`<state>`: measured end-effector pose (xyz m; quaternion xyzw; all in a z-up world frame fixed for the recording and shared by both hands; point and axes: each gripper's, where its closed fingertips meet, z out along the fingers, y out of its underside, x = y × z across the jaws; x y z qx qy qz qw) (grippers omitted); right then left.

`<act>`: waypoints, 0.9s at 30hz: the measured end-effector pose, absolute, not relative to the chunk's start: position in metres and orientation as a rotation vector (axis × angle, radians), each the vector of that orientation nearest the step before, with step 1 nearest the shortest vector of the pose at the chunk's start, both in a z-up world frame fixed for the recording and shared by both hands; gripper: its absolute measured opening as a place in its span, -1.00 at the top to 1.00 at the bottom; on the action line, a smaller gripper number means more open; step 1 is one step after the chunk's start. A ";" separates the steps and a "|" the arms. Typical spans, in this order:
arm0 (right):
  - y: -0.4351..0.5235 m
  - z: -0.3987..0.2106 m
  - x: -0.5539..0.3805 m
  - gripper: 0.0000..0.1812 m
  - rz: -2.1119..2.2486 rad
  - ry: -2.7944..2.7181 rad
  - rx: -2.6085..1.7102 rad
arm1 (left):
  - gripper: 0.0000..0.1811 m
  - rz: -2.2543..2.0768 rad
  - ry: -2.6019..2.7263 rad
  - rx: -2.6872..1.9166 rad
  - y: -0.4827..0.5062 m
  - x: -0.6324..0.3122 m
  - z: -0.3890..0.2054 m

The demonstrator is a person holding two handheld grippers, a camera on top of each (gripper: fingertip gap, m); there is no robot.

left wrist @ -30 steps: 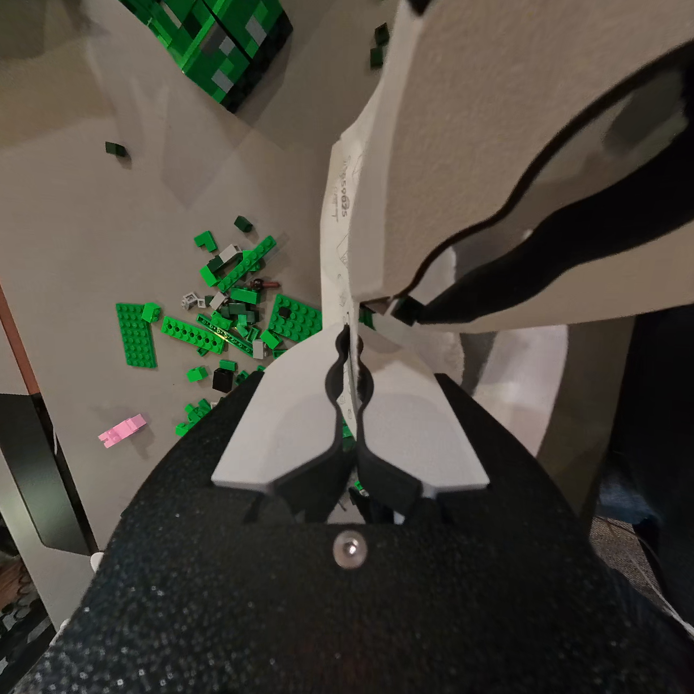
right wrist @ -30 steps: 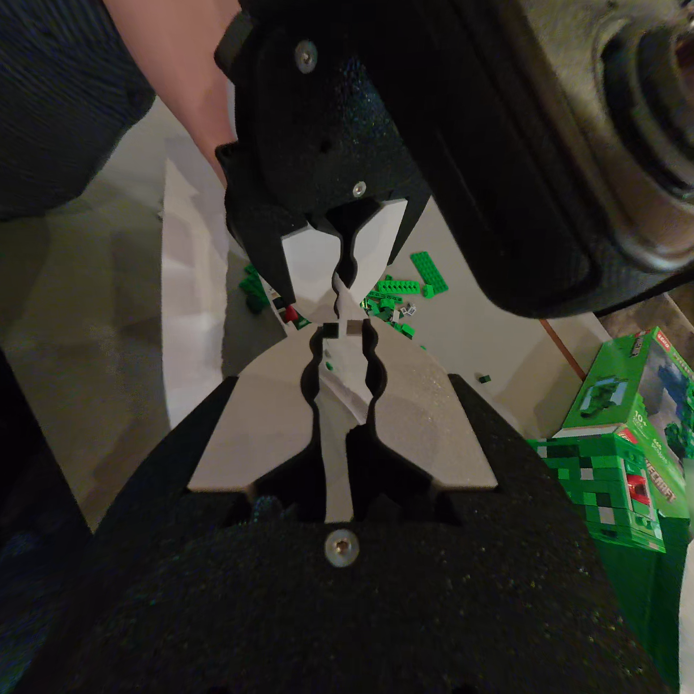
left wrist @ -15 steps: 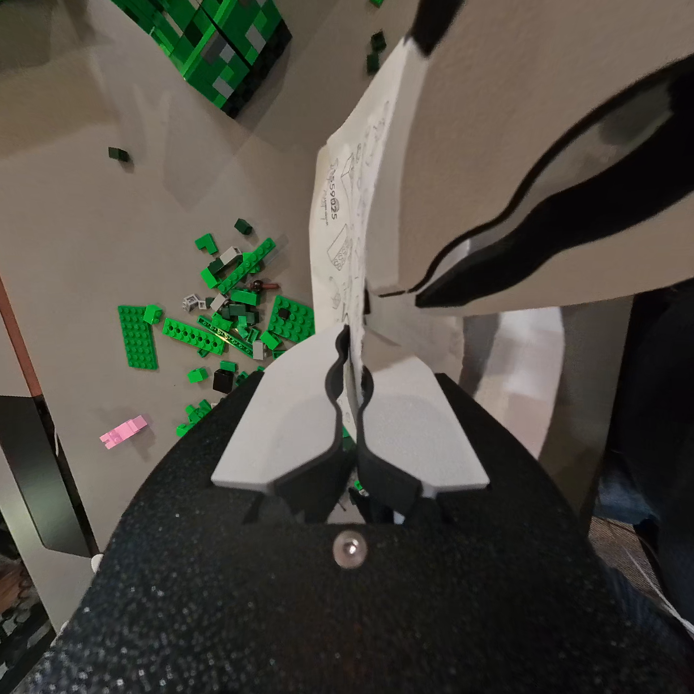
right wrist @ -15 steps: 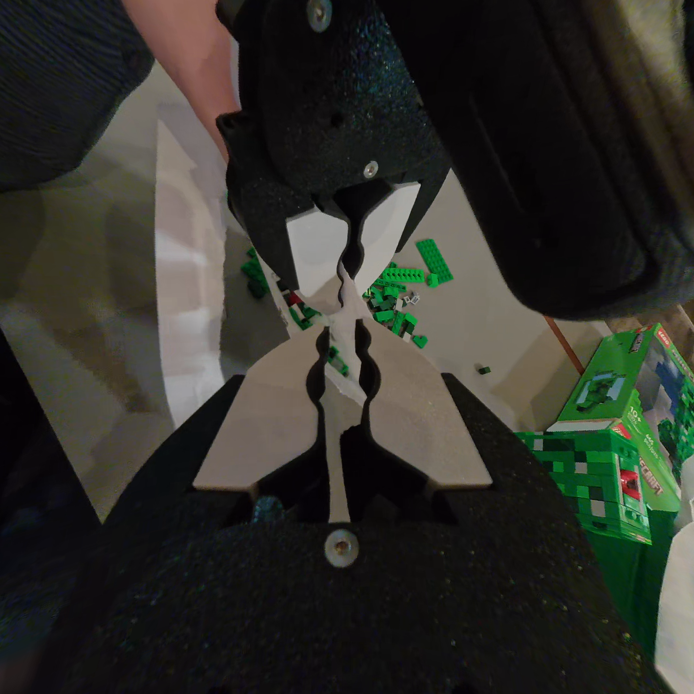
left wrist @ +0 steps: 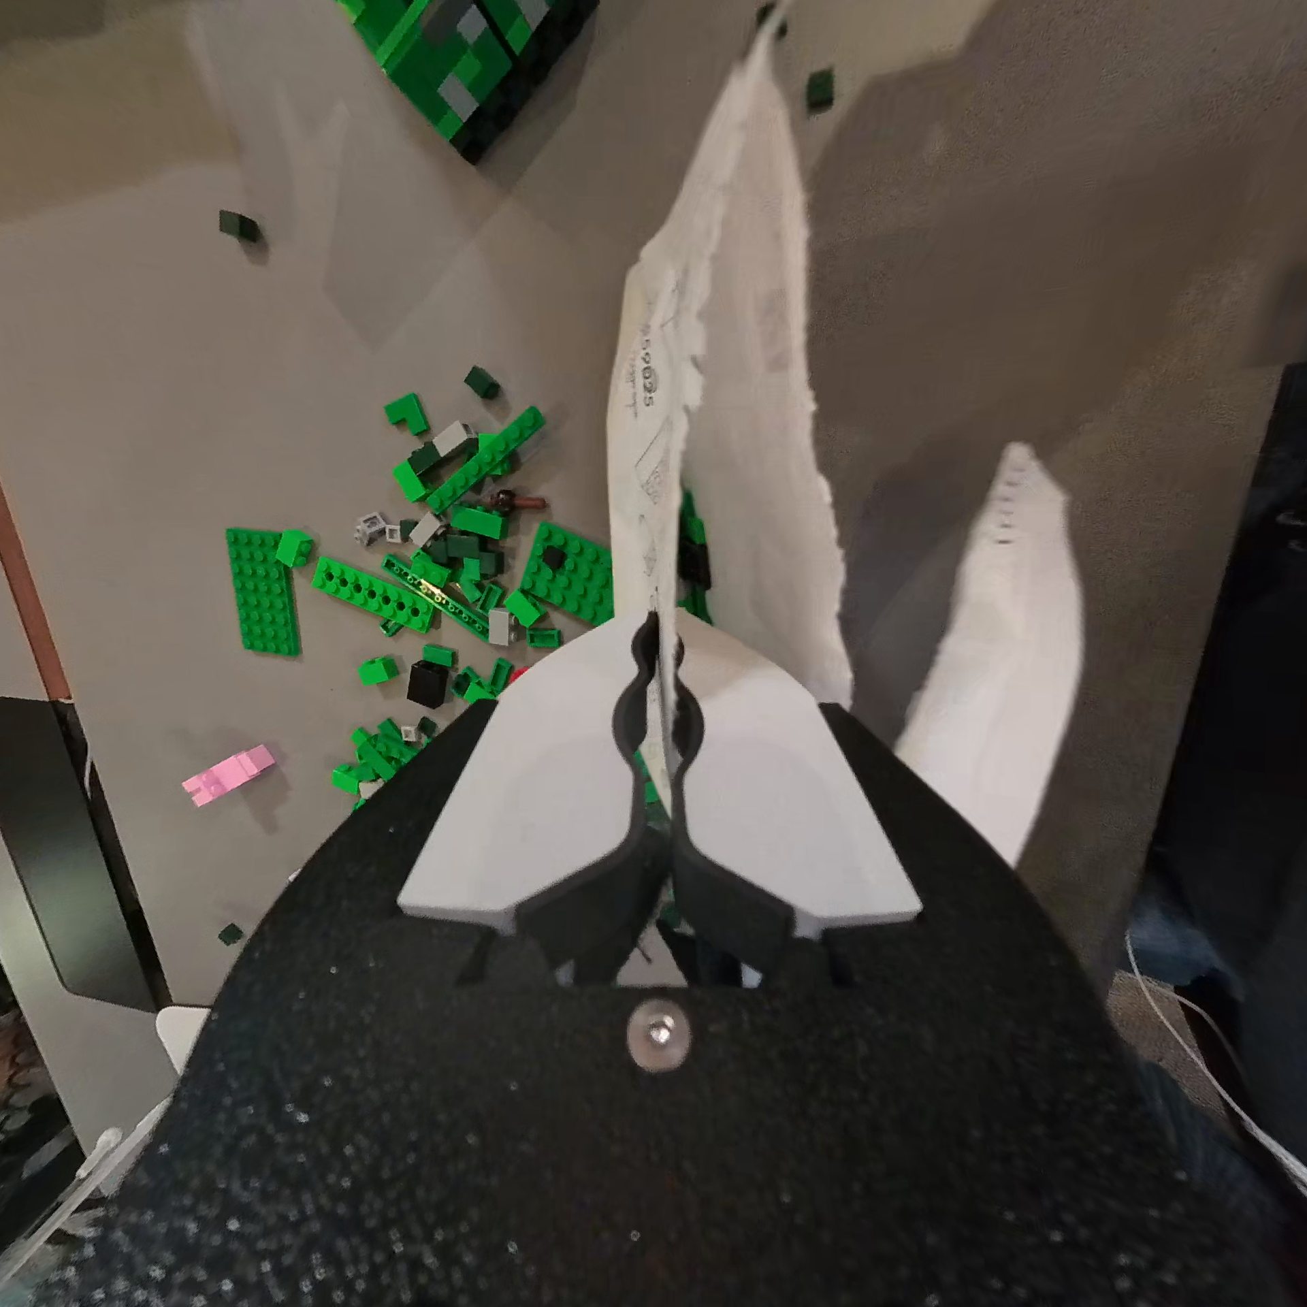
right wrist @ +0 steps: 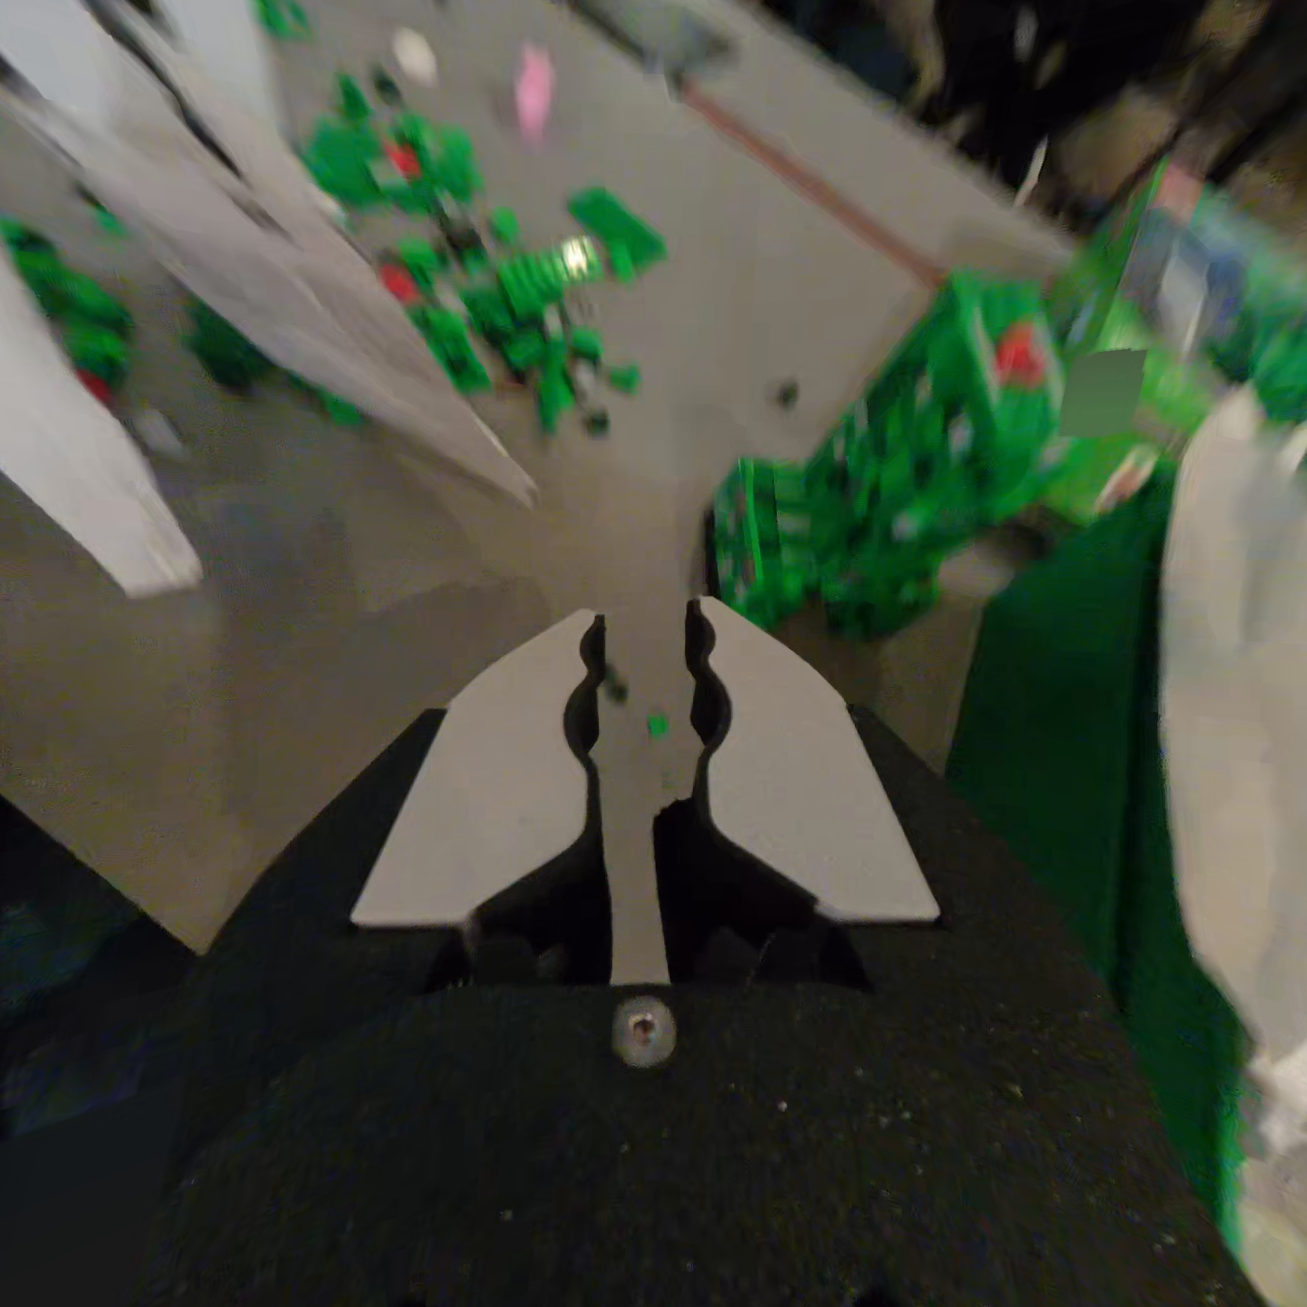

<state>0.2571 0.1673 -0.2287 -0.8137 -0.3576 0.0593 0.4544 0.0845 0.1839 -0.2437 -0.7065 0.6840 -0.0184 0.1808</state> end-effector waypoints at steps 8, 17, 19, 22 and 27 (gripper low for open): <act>0.174 -0.319 0.286 0.78 0.404 -0.879 -2.195 | 1.00 -0.056 1.958 -1.988 0.181 0.086 -0.246; 0.182 -0.335 0.282 0.84 0.439 -0.926 -2.246 | 1.00 -0.066 1.965 -1.990 0.181 0.086 -0.247; 0.183 -0.335 0.281 0.85 0.446 -0.925 -2.248 | 1.00 -0.070 1.968 -1.990 0.180 0.086 -0.247; 0.183 -0.335 0.279 0.91 0.450 -0.926 -2.257 | 1.00 -0.072 1.971 -1.988 0.180 0.086 -0.247; 0.179 -0.277 0.236 0.92 0.533 -0.914 -2.025 | 1.00 -0.075 1.970 -1.993 0.181 0.087 -0.248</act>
